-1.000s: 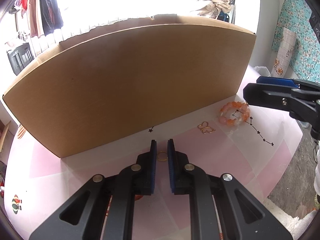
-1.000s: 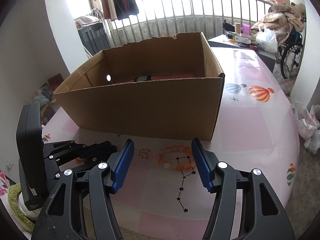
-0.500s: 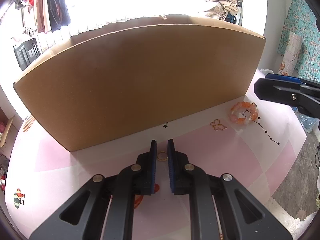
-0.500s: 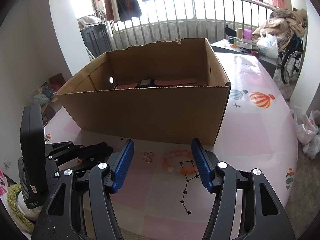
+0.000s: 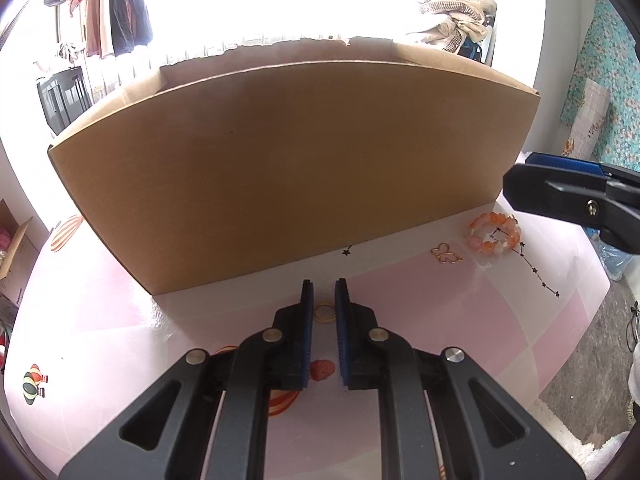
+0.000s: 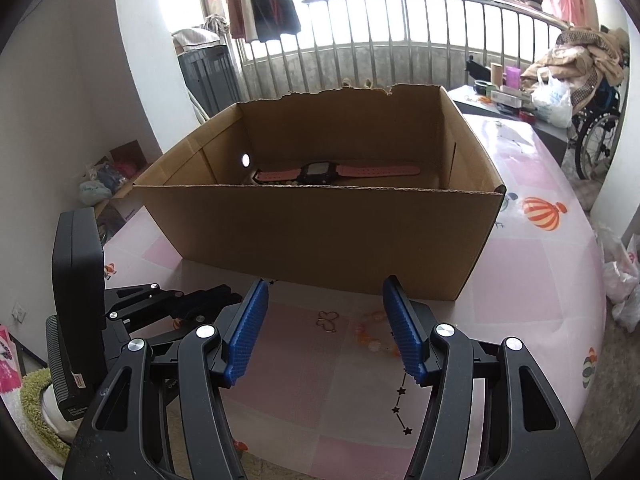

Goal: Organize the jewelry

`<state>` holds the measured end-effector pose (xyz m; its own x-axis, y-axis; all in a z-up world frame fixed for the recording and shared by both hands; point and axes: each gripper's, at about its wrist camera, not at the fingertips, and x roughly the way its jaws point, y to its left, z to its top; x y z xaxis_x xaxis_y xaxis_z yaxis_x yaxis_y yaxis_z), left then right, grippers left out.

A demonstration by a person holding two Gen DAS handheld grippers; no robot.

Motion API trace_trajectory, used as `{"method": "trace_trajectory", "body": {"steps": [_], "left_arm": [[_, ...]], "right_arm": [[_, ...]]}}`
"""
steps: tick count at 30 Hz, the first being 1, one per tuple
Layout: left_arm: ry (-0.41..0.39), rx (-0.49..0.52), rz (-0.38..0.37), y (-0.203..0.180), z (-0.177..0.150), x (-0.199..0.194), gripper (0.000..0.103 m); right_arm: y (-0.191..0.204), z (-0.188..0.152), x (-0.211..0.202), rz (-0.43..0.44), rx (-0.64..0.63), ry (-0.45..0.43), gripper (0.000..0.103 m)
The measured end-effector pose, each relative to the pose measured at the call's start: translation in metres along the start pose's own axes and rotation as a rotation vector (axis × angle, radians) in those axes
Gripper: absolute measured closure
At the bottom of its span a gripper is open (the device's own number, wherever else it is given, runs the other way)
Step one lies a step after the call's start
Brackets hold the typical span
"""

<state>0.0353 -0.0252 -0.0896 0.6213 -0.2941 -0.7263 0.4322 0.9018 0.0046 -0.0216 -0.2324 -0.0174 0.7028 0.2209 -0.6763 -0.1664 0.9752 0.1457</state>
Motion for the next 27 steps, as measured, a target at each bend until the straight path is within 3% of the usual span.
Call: {"method": "trace_trajectory", "body": {"steps": [9, 18, 27], "left_arm": [[-0.058, -0.017, -0.025, 0.013, -0.003, -0.018, 0.093], [-0.093, -0.114, -0.081, 0.048, -0.011, -0.042, 0.093], [-0.117, -0.174, -0.103, 0.065, -0.011, -0.052, 0.093]], "right_arm": [[0.002, 0.001, -0.011, -0.010, -0.009, -0.038, 0.046], [-0.006, -0.011, -0.020, -0.005, 0.009, -0.041, 0.046], [0.007, -0.018, 0.005, 0.104, -0.026, 0.054, 0.061]]}}
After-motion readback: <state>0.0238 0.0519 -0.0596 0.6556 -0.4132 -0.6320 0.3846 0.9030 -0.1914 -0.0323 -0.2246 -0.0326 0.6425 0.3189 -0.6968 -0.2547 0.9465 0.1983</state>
